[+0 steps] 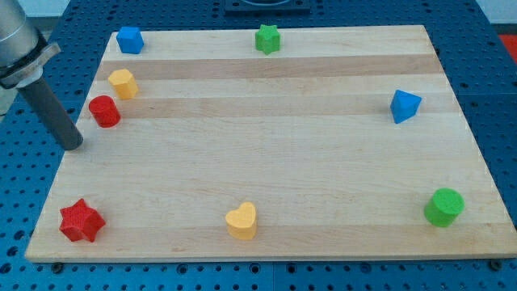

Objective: Move the red circle below to the yellow hexagon

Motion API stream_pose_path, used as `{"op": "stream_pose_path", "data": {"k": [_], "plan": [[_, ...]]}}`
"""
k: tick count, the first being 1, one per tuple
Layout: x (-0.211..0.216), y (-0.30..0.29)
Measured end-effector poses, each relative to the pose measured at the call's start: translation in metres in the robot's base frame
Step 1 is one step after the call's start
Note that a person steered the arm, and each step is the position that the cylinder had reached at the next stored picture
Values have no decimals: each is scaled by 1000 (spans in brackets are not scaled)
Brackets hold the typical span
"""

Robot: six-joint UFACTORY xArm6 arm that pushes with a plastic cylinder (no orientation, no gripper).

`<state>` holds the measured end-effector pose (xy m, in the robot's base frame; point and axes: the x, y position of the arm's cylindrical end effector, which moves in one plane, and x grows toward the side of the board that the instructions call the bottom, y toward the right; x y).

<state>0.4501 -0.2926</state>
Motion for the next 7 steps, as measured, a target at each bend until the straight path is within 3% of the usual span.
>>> {"op": "stream_pose_path", "data": {"k": [7], "plan": [[-34, 30]]}}
